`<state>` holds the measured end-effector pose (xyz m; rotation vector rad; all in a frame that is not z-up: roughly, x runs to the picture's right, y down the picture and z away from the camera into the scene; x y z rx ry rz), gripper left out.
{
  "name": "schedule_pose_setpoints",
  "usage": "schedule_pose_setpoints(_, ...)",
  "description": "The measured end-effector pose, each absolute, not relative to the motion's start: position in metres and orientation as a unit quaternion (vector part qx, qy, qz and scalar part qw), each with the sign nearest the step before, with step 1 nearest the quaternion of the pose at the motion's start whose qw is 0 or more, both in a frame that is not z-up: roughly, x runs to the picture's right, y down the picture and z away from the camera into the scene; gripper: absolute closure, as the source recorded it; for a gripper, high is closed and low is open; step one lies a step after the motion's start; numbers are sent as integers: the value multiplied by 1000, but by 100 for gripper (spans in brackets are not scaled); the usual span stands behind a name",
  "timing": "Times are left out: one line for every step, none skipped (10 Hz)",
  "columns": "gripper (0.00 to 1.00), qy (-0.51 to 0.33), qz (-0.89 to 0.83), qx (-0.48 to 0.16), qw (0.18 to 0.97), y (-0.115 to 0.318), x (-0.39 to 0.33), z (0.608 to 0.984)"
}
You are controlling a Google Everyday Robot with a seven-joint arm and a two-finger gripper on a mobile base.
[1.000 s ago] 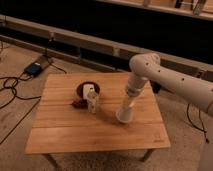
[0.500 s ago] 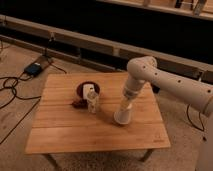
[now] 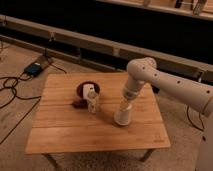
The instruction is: Place the ceramic cup over the eraser
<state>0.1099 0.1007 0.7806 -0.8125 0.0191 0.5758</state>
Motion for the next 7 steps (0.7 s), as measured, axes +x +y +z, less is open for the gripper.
schedule_pose_setpoints(20, 7, 276, -389, 879, 100, 109, 781)
schedule_pose_setpoints(20, 5, 277, -388, 879, 99, 109, 780)
schedule_pose_setpoints(20, 5, 277, -388, 879, 99, 109, 780)
schedule_pose_setpoints(20, 5, 277, -388, 879, 99, 109, 780)
schedule_pose_setpoints(20, 5, 277, -388, 879, 99, 109, 780)
schedule_pose_setpoints(20, 5, 277, -388, 879, 99, 109, 780)
schedule_pose_setpoints(20, 5, 277, -388, 879, 99, 109, 780)
